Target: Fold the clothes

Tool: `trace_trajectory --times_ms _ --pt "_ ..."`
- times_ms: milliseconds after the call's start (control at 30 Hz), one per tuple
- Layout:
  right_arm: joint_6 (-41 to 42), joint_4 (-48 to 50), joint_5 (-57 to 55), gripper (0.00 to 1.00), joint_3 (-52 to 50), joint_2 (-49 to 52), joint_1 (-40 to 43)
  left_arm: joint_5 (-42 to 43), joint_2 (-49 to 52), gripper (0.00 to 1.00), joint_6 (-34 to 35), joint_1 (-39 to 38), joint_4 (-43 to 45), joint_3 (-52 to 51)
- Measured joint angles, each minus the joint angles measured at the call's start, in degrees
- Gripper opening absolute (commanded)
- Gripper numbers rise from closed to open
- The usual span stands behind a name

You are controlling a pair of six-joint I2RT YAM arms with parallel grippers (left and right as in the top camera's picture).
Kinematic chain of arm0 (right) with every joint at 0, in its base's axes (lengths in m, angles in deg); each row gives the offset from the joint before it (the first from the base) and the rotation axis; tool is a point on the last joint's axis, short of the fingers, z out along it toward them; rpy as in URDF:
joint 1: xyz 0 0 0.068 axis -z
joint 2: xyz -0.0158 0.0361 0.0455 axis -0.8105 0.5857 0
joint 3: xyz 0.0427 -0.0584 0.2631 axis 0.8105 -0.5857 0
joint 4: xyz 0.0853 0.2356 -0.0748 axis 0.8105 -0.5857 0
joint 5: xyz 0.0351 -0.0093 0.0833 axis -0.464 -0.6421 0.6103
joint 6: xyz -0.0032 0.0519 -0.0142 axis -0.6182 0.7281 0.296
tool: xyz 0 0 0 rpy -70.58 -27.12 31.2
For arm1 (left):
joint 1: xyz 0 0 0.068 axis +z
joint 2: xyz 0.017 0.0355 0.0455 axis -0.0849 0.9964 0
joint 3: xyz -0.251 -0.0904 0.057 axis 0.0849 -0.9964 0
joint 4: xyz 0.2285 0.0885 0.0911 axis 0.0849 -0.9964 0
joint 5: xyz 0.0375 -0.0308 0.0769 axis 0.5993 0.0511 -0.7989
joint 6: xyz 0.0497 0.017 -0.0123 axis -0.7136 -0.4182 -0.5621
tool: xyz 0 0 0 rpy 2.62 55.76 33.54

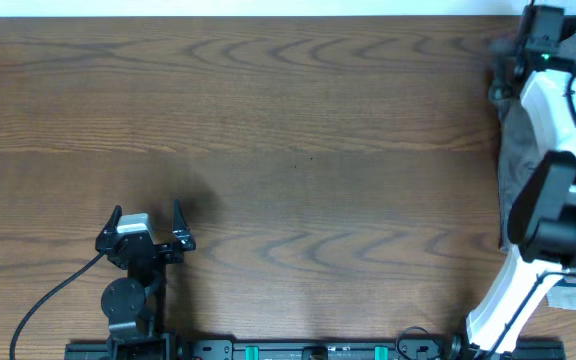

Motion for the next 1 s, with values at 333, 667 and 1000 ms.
trace_trajectory --times_ms 333,667,1000 --pt "0.00 -0.31 -2.71 0.01 0.00 4.35 0.96 0.00 0.00 0.97 0.00 0.00 0.02 0.00" --pt "3.15 -1.09 -3.21 0.01 -0.02 -1.86 0.92 0.00 0.00 0.97 0.00 0.00 0.02 0.00" --pt "5.35 -1.27 -4.57 0.01 -0.02 -17.18 0.92 0.00 0.00 0.97 0.00 0.00 0.02 0.00"
